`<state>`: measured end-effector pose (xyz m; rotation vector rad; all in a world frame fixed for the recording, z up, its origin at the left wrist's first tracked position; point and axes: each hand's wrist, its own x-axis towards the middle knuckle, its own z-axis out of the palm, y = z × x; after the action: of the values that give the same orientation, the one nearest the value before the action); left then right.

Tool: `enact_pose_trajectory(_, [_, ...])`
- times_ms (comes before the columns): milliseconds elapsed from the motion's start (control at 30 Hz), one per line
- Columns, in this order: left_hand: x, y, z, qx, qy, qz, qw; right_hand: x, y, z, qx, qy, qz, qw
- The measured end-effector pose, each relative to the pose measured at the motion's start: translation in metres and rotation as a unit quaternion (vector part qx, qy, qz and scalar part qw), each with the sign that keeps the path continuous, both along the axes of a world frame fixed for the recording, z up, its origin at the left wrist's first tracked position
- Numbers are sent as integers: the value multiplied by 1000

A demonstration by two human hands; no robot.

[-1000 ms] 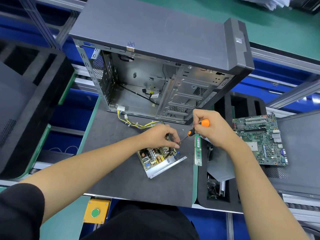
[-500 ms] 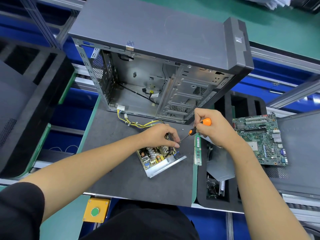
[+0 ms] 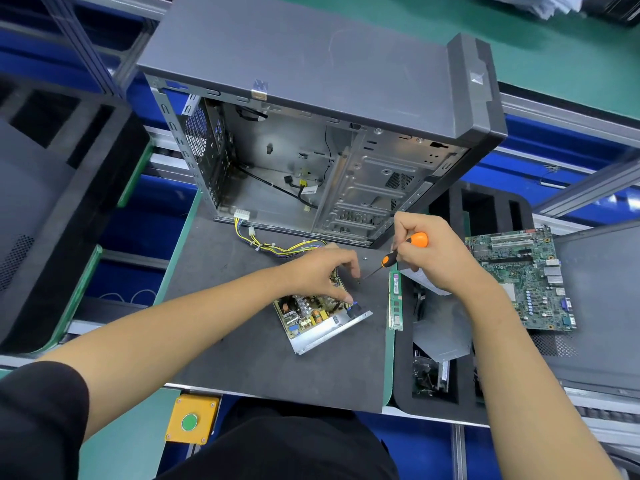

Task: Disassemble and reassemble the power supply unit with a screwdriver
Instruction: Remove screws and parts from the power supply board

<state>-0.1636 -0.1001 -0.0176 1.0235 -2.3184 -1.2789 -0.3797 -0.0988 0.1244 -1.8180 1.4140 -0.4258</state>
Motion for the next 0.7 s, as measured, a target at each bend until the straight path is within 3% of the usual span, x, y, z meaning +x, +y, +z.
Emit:
enact_pose_trajectory(167, [-16,1,-10,-118,-195,-142,963,-8,-1,-1,5,-15,-3,1000])
enact_pose_trajectory(433, [-34,-9,-20,-70,-219,-207,951,-12,3,-3,23,-34,3,999])
enact_pose_trajectory(700, [-42,-10,-24,-60,-225,-158,960,-15,3,-6,31,-41,3,999])
